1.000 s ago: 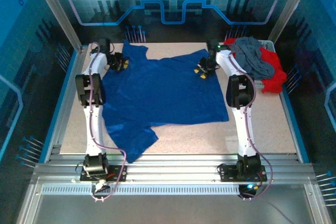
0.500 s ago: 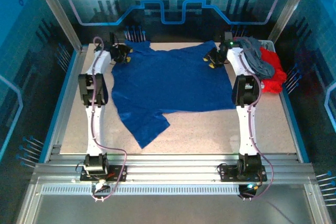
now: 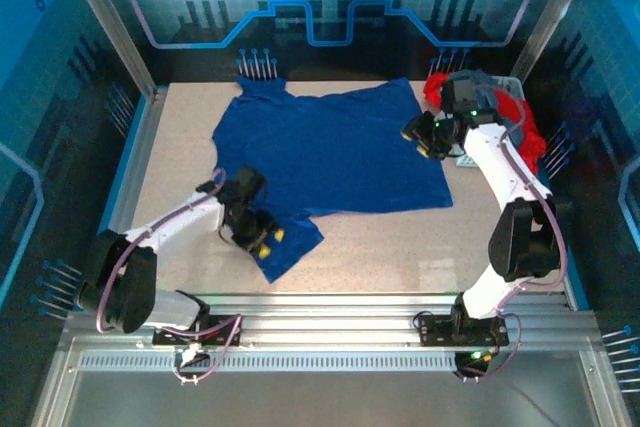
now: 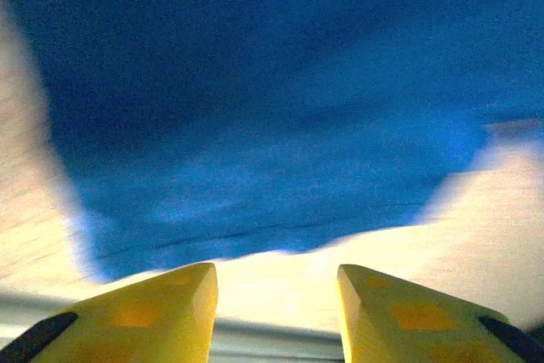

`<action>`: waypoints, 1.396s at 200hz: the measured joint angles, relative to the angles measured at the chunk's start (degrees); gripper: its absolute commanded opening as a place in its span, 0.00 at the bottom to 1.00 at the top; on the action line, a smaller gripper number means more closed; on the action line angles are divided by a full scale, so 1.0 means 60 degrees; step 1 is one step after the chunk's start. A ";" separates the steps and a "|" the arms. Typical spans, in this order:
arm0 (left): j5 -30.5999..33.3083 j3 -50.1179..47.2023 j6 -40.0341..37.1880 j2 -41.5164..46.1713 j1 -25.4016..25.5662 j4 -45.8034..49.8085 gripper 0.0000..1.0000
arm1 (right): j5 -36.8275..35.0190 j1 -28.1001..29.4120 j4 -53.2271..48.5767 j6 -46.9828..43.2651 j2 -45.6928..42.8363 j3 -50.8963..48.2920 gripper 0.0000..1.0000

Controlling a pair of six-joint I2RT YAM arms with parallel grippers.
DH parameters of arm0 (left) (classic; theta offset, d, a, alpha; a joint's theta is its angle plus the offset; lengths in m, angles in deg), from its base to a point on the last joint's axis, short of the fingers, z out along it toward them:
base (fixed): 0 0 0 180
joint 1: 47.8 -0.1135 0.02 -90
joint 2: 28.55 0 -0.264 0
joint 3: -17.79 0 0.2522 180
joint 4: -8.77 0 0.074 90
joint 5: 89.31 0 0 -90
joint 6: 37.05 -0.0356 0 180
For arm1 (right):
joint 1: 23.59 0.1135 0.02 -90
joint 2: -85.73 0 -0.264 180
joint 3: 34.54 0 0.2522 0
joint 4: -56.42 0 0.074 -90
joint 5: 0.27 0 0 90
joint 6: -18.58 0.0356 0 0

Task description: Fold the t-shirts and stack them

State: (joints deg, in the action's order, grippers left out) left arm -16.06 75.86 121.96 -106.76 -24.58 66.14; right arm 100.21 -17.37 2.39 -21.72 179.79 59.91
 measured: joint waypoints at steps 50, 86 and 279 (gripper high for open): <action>0.0189 -0.0765 -0.0018 0.1311 0.1475 0.0889 0.50 | 0.1825 0.2040 0.1300 -0.1075 -0.2364 -0.3534 0.60; 0.0350 -0.1166 -0.0015 0.0743 0.2087 0.0539 0.49 | 0.2448 0.2262 0.1541 -0.1122 -0.4262 -0.4605 0.60; 0.3457 -0.1989 0.0073 0.4448 0.0845 0.2116 0.00 | -0.1749 -0.0616 -0.1745 -0.0521 -0.2269 -0.3676 0.56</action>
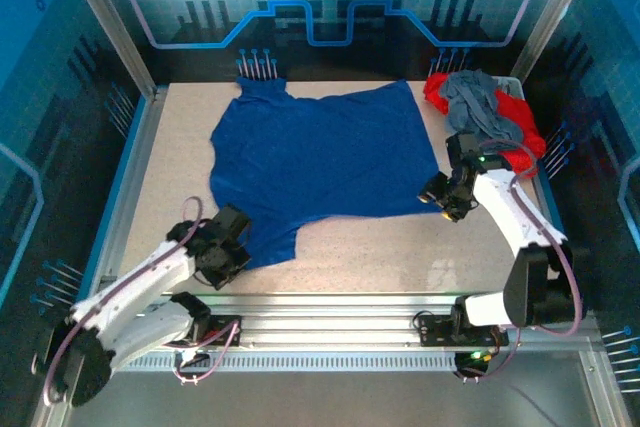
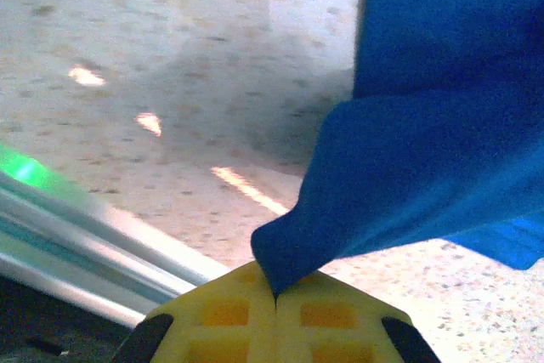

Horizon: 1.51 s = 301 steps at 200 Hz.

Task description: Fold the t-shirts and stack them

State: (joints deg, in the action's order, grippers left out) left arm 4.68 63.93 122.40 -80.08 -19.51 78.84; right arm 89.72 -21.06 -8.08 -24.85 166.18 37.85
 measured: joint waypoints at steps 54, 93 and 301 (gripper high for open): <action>0.0157 -0.0157 0.0484 0.0586 -0.0157 0.0965 0.00 | -0.0011 -0.1129 0.0586 0.0029 0.1807 0.0007 0.48; 0.0124 -0.0102 0.0699 0.0361 -0.0164 0.0834 0.00 | 0.0109 -0.0852 0.0750 0.0262 0.1785 -0.0463 0.48; 0.0721 0.0849 0.1428 0.1118 -0.0175 0.1432 0.00 | -0.0080 0.0160 0.0962 0.0699 0.0973 -0.0590 0.00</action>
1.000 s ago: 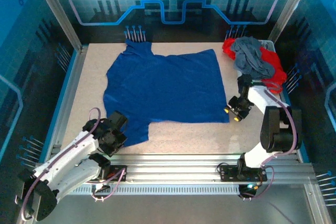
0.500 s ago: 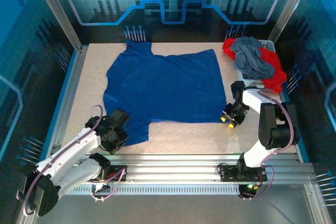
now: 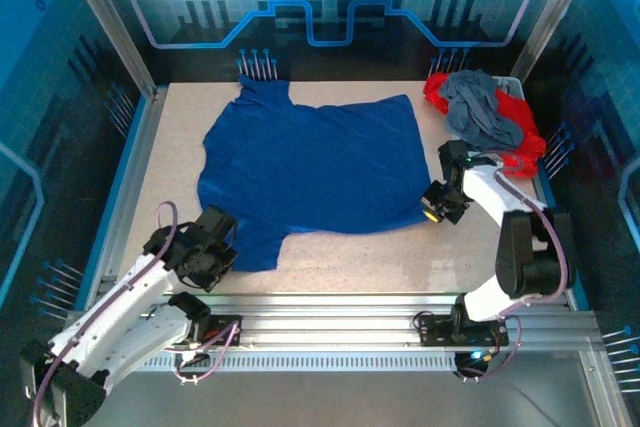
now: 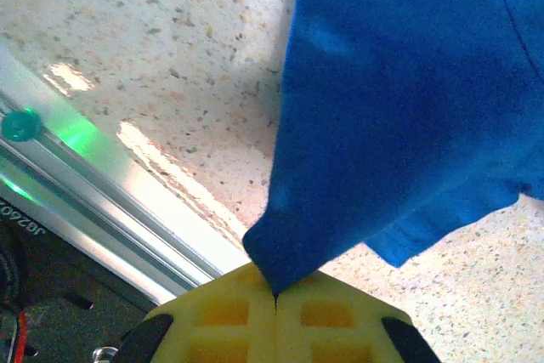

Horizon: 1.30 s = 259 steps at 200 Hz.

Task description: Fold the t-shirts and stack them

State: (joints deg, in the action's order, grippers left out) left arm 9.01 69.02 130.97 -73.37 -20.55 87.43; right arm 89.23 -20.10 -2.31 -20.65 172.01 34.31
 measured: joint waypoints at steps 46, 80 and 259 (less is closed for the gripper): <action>0.0277 0.0124 0.0277 0.0233 0.0004 0.0579 0.00 | -0.0189 0.0004 -0.1111 0.0004 -0.1078 -0.0335 0.00; 0.0368 0.0124 0.0273 0.0353 0.0004 0.0845 0.00 | -0.0073 0.0102 -0.1887 0.0051 -0.1770 -0.1268 0.00; 0.0222 0.3719 -0.2550 -0.3978 -0.1989 -0.2532 0.00 | 0.0408 0.0076 -0.2481 0.0331 -0.0641 0.0619 0.00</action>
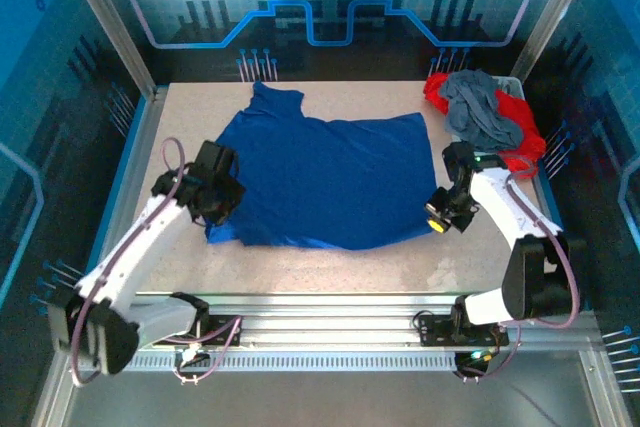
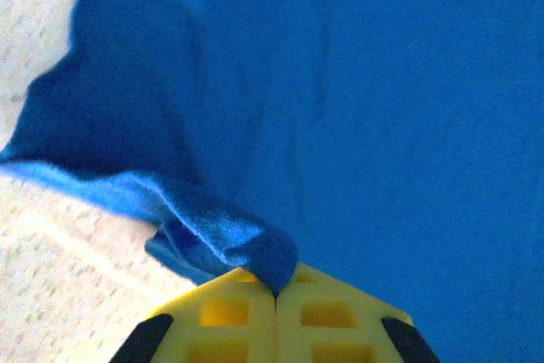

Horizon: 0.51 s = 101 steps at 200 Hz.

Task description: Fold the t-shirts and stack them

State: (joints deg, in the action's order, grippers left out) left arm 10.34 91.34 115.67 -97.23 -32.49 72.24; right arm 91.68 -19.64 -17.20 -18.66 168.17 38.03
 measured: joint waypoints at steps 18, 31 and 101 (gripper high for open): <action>-0.0131 0.0688 -0.0481 -0.0954 -0.0419 -0.0393 0.00 | 0.0044 -0.0157 0.0080 0.0058 0.0601 0.0426 0.00; -0.0266 0.1224 -0.0801 -0.1566 -0.0656 -0.0667 0.00 | 0.0044 -0.0229 0.0098 0.0084 0.1118 0.0838 0.00; -0.0772 0.2670 -0.2153 -0.3595 -0.1705 -0.1461 0.00 | 0.0029 -0.0357 0.0324 0.0313 0.2929 0.2470 0.00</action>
State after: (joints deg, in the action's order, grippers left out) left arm 5.71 107.36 102.75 -118.81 -42.72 63.48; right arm 91.86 -21.78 -15.25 -16.78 185.74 52.85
